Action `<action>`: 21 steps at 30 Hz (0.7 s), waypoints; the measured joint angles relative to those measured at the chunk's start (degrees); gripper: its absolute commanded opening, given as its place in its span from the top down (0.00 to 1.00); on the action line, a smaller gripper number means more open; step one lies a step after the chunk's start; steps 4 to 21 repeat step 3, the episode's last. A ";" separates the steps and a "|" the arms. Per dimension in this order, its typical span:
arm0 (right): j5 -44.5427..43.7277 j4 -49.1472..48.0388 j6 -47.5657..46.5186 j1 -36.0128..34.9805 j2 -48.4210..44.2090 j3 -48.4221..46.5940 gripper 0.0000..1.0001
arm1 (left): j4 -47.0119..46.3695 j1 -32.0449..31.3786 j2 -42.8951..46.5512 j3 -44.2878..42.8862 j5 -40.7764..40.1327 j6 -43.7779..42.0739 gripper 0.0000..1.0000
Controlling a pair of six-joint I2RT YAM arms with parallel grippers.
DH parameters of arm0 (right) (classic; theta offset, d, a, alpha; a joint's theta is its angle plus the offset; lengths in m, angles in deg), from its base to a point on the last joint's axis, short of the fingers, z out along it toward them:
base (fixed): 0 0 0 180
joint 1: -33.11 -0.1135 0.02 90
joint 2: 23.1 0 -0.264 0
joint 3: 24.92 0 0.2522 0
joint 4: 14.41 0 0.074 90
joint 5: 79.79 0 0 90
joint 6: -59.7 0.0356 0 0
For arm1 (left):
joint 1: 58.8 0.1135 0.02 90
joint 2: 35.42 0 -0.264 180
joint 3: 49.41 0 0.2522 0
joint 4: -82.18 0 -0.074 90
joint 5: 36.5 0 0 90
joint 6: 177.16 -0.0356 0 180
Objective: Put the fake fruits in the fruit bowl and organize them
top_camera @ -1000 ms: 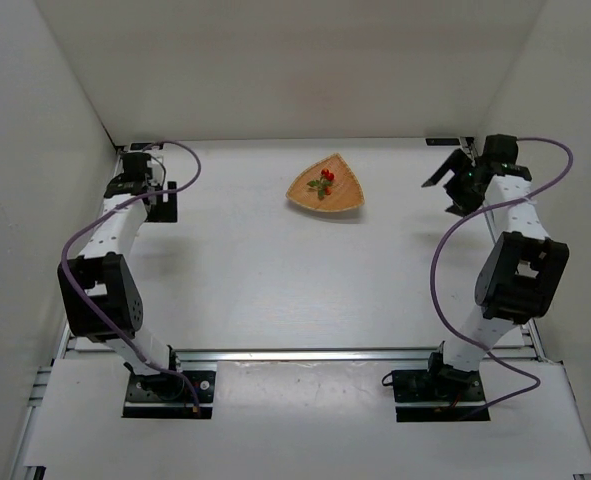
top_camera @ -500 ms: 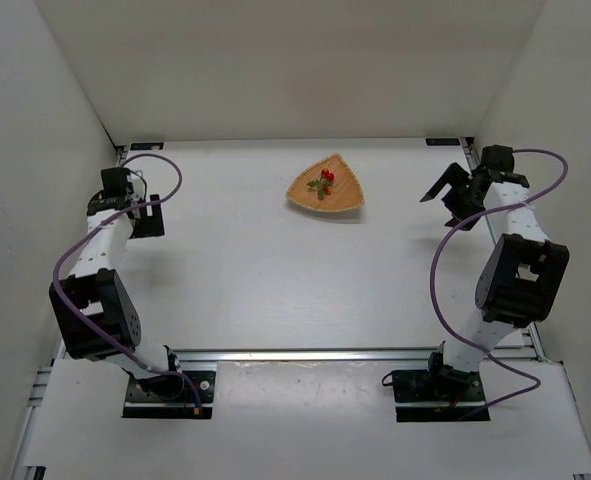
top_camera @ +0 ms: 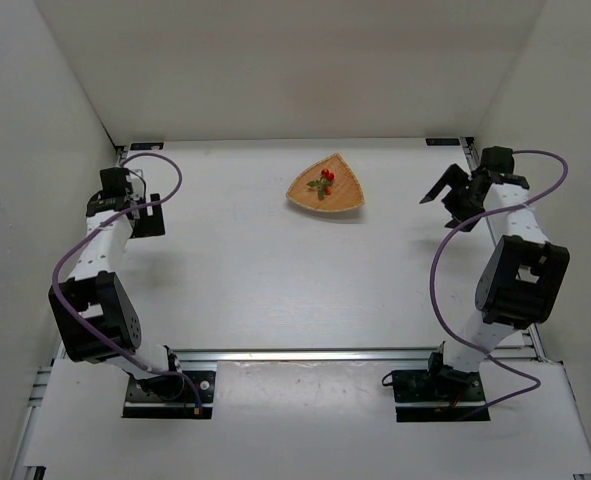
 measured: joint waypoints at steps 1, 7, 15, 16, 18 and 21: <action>0.02 -0.02 0.00 0.00 -0.15 0.04 0.02 | -0.02 0.00 0.00 0.00 0.02 0.09 0.00; 0.04 -0.07 0.00 0.00 -0.44 0.15 0.02 | 0.00 0.00 0.00 0.00 0.02 0.22 0.00; 0.04 -0.07 0.00 0.00 -0.44 0.15 0.02 | 0.00 0.00 0.00 0.00 0.02 0.22 0.00; 0.04 -0.07 0.00 0.00 -0.44 0.15 0.02 | 0.00 0.00 0.00 0.00 0.02 0.22 0.00; 0.04 -0.07 0.00 0.00 -0.44 0.15 0.02 | 0.00 0.00 0.00 0.00 0.02 0.22 0.00; 0.04 -0.07 0.00 0.00 -0.44 0.15 0.02 | 0.00 0.00 0.00 0.00 0.02 0.22 0.00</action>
